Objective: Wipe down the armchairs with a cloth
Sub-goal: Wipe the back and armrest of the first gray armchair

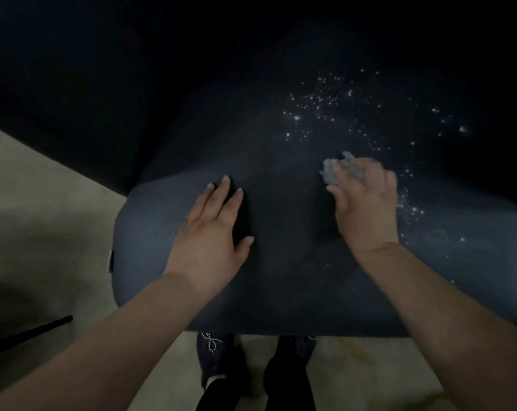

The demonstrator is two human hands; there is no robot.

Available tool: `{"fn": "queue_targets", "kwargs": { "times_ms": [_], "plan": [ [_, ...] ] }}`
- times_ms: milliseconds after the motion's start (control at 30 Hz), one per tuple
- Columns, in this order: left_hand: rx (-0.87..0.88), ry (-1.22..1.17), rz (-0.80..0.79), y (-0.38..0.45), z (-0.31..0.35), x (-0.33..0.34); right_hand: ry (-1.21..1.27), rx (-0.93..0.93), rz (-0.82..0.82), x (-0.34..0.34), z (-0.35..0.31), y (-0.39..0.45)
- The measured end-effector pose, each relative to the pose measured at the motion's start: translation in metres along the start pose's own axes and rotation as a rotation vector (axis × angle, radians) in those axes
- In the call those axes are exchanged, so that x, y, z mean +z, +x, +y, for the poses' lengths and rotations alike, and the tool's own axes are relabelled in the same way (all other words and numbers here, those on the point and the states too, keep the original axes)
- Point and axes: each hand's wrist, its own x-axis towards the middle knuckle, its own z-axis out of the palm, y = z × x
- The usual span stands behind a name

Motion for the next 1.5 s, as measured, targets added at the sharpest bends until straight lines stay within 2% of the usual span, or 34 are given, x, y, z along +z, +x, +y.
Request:
{"fn": "queue_targets", "kwargs": {
  "times_ms": [67,133,200,267,467,600,700,833,900,967,1067,1133,1200,1267,1300,1367,1433,1500],
  "plan": [
    [-0.011,0.004,-0.008,0.004,0.004,0.000,-0.007,0.098,0.062,-0.005,0.003,-0.001],
    [-0.011,0.001,-0.005,0.009,0.014,0.002,0.073,-0.004,0.115,-0.005,-0.021,-0.005],
    [0.009,-0.008,0.002,0.014,0.025,0.006,0.165,-0.189,0.044,0.003,-0.043,-0.015],
    [0.027,-0.010,-0.004,0.016,0.034,0.008,0.201,-0.247,-0.070,0.006,-0.042,-0.022],
    [0.072,0.047,-0.052,0.022,0.038,0.003,0.175,0.110,0.022,-0.018,0.015,-0.009],
    [0.055,0.051,-0.030,0.027,0.048,0.005,0.303,0.118,0.136,-0.041,0.018,-0.016],
    [0.078,0.070,-0.033,0.025,0.057,0.007,0.335,0.288,0.186,-0.056,0.051,-0.027],
    [0.109,0.071,-0.061,0.020,0.067,0.013,0.192,0.571,0.099,-0.053,0.084,-0.051],
    [0.112,0.073,-0.060,0.021,0.072,0.016,0.134,0.538,0.060,-0.041,0.076,-0.050],
    [0.116,0.087,-0.063,0.024,0.078,0.019,0.138,0.389,-0.017,-0.031,0.050,-0.043],
    [0.123,0.099,-0.067,0.027,0.085,0.021,0.308,0.248,-0.102,-0.025,0.021,-0.041],
    [0.129,0.106,-0.062,0.030,0.088,0.021,0.354,0.332,-0.001,-0.032,0.036,-0.038],
    [0.139,0.115,-0.063,0.033,0.089,0.021,0.214,0.517,0.108,-0.040,0.072,-0.041],
    [0.142,0.120,-0.063,0.034,0.089,0.021,0.091,0.661,0.082,-0.048,0.097,-0.050],
    [0.143,0.124,-0.065,0.034,0.090,0.021,0.071,0.668,0.047,-0.048,0.098,-0.054],
    [0.140,0.132,-0.061,0.034,0.091,0.023,0.094,0.554,-0.011,-0.039,0.076,-0.058],
    [0.133,0.138,-0.063,0.033,0.092,0.023,0.221,0.404,-0.061,-0.030,0.045,-0.056],
    [0.136,0.145,-0.062,0.033,0.092,0.023,0.378,0.359,-0.072,-0.030,0.034,-0.052]
  ]
}}
